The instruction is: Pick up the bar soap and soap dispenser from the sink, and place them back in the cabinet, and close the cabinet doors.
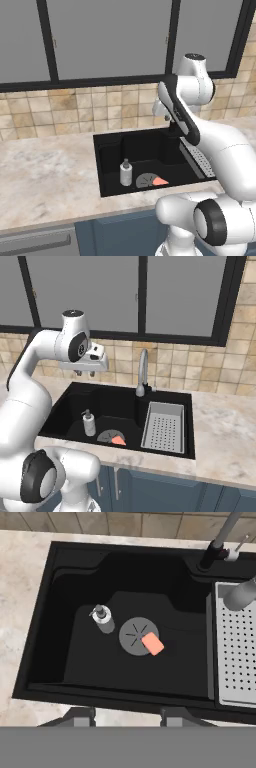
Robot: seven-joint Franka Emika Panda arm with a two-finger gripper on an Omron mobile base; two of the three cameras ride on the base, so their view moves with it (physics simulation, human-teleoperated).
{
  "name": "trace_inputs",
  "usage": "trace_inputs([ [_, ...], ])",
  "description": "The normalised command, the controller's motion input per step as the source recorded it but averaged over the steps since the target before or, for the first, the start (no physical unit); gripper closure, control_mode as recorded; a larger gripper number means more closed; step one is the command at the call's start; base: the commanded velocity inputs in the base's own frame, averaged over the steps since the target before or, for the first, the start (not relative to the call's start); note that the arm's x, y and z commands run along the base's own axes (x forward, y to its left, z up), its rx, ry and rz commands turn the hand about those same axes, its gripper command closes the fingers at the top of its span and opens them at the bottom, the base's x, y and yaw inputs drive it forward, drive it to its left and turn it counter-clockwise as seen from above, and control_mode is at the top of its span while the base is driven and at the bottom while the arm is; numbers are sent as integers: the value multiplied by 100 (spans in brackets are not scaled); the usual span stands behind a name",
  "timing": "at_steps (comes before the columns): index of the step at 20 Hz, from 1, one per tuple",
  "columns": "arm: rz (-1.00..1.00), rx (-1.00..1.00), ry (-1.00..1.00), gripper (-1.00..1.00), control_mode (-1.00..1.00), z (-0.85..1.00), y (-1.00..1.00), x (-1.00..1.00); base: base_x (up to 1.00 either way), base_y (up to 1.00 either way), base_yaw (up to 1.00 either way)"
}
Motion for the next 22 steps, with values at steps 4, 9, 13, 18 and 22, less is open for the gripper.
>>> trace_inputs([
  [4,1,0,-1,-100,-100,-13,0,-6,0,0,0],
  [9,6,0,-10,-100,-100,-38,0,-16,0,0,0],
  [13,10,0,-14,-100,-100,-43,0,-1,0,0,0],
  [18,16,0,-14,-100,-100,-34,0,0,0,0,0],
  [22,22,0,-5,-100,-100,-27,0,8,0,0,0],
])
